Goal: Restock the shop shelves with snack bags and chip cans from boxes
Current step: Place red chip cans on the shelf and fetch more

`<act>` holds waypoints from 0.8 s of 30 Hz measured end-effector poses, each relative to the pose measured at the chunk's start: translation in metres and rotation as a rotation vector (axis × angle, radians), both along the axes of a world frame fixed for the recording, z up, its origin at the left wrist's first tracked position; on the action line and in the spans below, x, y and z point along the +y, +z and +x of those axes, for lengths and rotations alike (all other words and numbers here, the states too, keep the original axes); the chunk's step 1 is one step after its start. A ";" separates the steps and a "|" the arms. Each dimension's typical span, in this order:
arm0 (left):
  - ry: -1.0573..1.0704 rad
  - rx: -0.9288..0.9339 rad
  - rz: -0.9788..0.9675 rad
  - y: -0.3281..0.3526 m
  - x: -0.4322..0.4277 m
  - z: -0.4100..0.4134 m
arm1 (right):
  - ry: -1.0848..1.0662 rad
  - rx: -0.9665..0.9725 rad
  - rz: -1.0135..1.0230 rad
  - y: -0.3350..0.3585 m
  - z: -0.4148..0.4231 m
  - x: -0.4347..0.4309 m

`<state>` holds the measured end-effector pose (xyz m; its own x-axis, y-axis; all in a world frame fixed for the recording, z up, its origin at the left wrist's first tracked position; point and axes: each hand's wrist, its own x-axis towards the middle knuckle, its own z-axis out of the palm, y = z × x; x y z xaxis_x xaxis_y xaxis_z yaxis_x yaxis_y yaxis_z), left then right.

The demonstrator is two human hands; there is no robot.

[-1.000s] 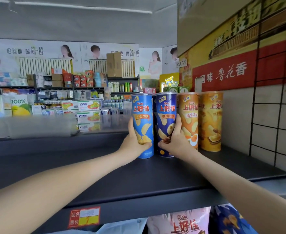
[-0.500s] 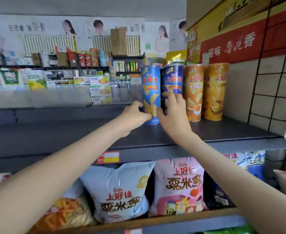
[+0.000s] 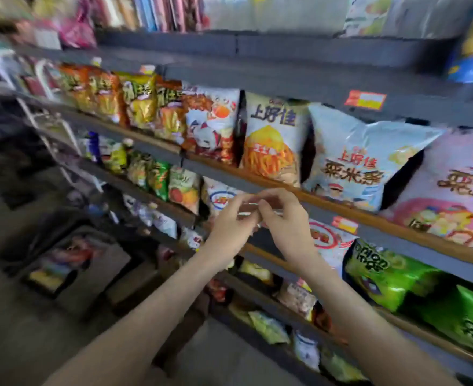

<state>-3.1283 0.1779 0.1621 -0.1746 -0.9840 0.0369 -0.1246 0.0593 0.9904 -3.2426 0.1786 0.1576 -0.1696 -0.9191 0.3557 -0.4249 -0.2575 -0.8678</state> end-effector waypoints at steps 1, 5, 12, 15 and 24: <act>0.036 -0.009 0.051 -0.017 0.003 0.020 | 0.028 -0.020 0.077 -0.016 0.016 0.000; 0.202 0.035 0.250 -0.075 0.012 0.103 | 0.122 -0.084 0.318 -0.067 0.076 -0.012; 0.572 0.126 0.509 -0.137 0.014 0.267 | 0.285 -0.025 0.494 -0.115 0.200 -0.055; 0.680 0.016 0.527 -0.158 0.005 0.353 | 0.329 0.012 0.551 -0.128 0.277 -0.082; 0.835 -0.119 0.518 -0.178 -0.045 0.594 | 0.414 -0.054 0.659 -0.159 0.510 -0.168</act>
<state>-2.5340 0.1327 -0.0161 0.6081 -0.6825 -0.4056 -0.0292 -0.5298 0.8476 -2.7330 0.0105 -0.0019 0.2323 -0.9301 -0.2846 -0.3592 0.1899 -0.9137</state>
